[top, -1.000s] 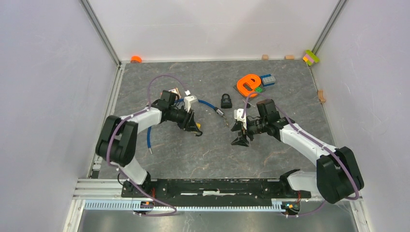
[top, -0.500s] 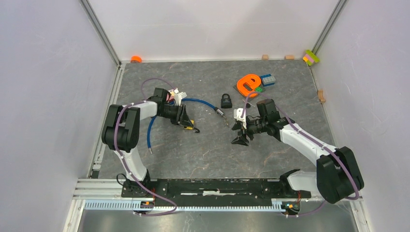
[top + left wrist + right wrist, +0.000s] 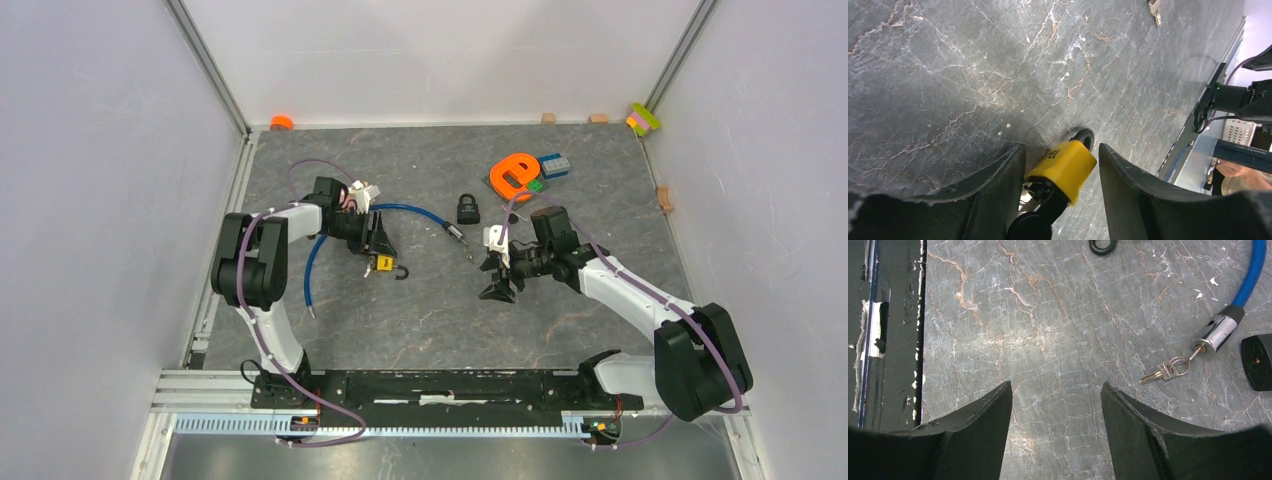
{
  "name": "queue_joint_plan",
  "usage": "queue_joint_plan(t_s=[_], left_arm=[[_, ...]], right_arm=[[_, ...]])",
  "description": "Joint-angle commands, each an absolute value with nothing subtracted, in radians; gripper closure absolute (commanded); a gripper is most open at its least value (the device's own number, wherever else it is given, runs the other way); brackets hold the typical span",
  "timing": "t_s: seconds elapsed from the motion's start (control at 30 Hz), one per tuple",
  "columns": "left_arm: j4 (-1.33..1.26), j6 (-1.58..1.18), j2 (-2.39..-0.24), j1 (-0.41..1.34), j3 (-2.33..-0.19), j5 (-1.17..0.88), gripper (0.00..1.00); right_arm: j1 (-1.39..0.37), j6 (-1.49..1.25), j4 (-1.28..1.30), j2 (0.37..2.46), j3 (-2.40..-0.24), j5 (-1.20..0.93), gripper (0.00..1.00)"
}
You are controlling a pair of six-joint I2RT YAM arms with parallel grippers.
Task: Unlock with the key
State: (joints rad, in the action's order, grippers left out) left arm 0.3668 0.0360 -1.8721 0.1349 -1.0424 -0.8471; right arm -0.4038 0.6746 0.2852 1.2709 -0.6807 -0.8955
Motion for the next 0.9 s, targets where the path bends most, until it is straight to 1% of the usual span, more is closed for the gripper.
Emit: queue_joint_plan(t_s=[0.0, 0.13, 0.37, 0.43, 0.5, 0.53, 0.6, 0.7, 0.87], left_arm=[[0.395, 0.047, -1.865, 0.116, -1.072, -0.759, 0.34], [0.402, 0.082, -1.815, 0.106, -1.078, -0.673, 0.29], [0.35, 0.164, -1.664, 0.107, -1.076, -0.486, 0.21], [0.311, 0.172, -1.613, 0.106, -1.058, -0.452, 0.18], [0.271, 0.173, -1.558, 0.106, -1.032, -0.444, 0.12], [0.248, 0.167, -1.523, 0.106, -1.015, -0.439, 0.09], [0.203, 0.153, -1.465, 0.106, -0.981, -0.432, 0.0], [0.151, 0.121, -1.385, 0.104, -0.933, -0.415, 0.0], [0.163, 0.092, -1.298, 0.104, -0.909, -0.365, 0.0]], right_arm=[[-0.401, 0.677, 0.258, 1.251, -0.673, -0.885, 0.3], [-0.4, 0.647, 0.216, 1.22, -0.661, -0.826, 0.28], [-0.399, 0.581, 0.092, 1.158, -0.663, -0.587, 0.18], [-0.394, 0.581, 0.065, 1.162, -0.674, -0.499, 0.11], [-0.387, 0.57, 0.029, 1.176, -0.686, -0.425, 0.04], [-0.379, 0.558, 0.012, 1.185, -0.691, -0.392, 0.02], [-0.361, 0.533, -0.033, 1.209, -0.704, -0.332, 0.02], [-0.338, 0.475, -0.075, 1.26, -0.729, -0.263, 0.02], [-0.322, 0.384, -0.117, 1.355, -0.788, -0.179, 0.02]])
